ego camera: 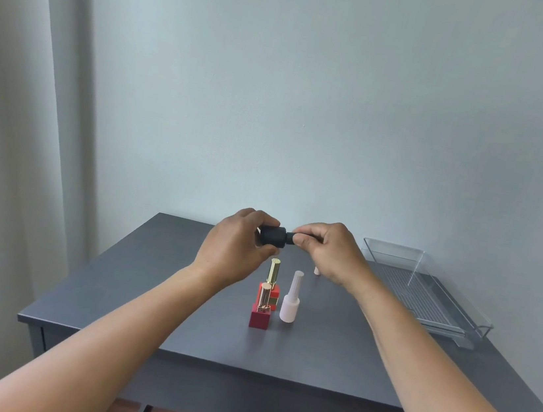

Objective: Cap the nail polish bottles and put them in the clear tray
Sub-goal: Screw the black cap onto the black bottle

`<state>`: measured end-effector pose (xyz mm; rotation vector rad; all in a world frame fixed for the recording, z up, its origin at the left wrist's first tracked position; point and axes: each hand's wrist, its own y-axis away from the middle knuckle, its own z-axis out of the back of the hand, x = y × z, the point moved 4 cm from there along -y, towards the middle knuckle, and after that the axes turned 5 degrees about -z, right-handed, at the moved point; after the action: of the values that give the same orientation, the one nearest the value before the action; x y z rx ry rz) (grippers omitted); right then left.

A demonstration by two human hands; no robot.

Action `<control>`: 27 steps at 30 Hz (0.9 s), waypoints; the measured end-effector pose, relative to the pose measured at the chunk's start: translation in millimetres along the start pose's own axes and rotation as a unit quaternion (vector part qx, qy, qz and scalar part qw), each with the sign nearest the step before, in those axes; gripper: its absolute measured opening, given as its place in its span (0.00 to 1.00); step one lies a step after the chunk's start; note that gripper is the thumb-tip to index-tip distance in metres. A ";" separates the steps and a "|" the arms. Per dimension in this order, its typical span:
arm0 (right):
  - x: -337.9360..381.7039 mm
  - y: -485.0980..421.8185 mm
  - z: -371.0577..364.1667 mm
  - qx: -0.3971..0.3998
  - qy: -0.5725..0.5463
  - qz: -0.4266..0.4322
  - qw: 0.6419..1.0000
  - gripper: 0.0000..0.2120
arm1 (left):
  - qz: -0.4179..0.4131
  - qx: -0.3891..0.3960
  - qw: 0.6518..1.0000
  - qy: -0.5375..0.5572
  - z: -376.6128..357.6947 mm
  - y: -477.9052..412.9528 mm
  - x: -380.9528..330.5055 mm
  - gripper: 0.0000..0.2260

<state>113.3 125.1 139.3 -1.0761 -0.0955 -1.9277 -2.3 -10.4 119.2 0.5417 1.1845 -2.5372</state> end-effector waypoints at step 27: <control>-73.1 -27.1 19.4 -0.111 -0.101 -0.134 0.980 0.05 | 0.205 0.087 0.957 0.187 -15.7 29.4 68.4 0.13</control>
<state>121.9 198.7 108.1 -1.4705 -0.1467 -2.0980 -47.6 -23.3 59.4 1.2161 0.8403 -2.2433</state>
